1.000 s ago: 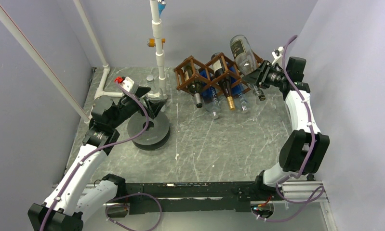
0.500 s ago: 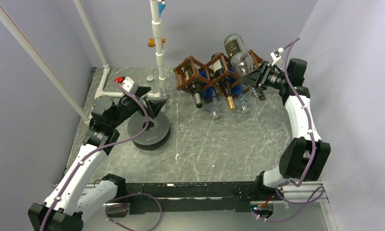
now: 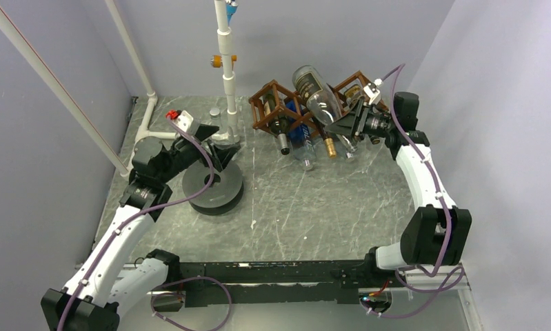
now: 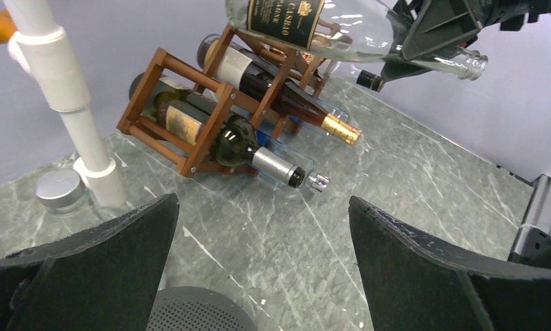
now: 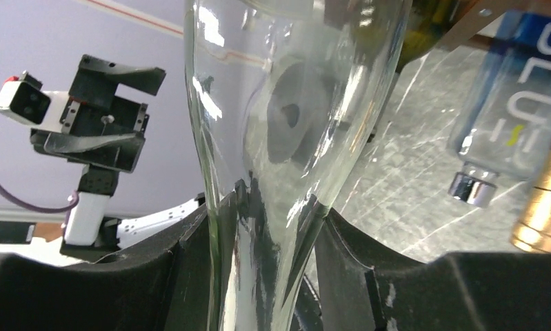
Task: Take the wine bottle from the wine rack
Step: Pick up the wine bottle from the wine rack, then place the wine bottle at the center of the board.
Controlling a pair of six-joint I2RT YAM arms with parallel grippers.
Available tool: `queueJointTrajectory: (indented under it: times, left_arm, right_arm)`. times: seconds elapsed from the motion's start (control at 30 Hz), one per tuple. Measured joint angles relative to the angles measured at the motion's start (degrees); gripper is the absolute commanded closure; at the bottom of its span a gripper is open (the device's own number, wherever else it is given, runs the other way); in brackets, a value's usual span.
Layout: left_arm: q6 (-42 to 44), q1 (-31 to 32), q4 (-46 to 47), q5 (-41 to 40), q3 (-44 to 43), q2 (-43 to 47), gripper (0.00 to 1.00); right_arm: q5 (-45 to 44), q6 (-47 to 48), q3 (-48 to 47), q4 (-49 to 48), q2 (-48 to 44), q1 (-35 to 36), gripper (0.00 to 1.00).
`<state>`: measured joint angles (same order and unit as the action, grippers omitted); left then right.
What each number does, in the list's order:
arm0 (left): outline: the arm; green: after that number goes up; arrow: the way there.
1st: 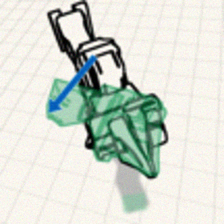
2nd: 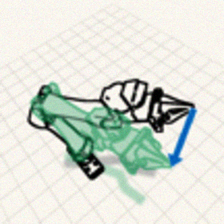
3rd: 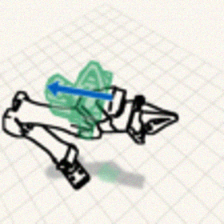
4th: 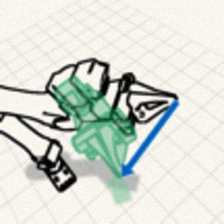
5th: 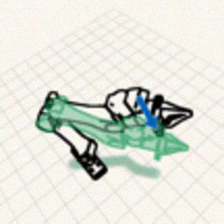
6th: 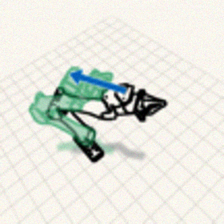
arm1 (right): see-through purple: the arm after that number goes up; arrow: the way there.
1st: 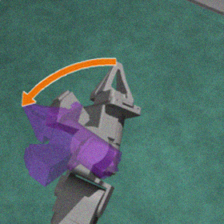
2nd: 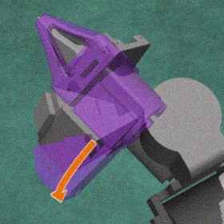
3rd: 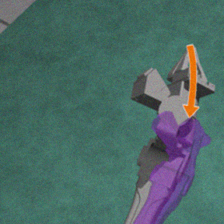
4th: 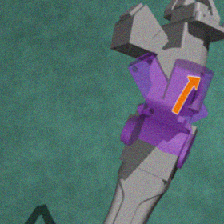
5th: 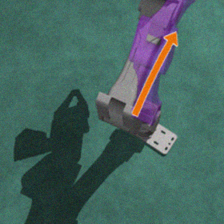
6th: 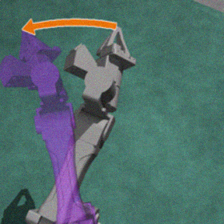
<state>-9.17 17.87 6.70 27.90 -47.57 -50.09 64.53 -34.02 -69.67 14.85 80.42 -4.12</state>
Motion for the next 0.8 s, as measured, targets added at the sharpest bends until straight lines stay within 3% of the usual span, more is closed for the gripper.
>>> queueJointTrajectory:
  times: [0.33, 0.8]
  left_arm:
    - [-3.9, 0.6, 3.6, 5.8, 0.5, -4.9, 0.03]
    - [-3.0, 4.6, 3.1, 8.3, 0.5, -7.8, 0.03]
  right_arm:
    - [3.2, -10.6, 8.4, -9.8, -1.7, 5.1, 1.00]
    - [6.8, -13.7, 12.7, -14.1, -4.2, 12.0, 1.00]
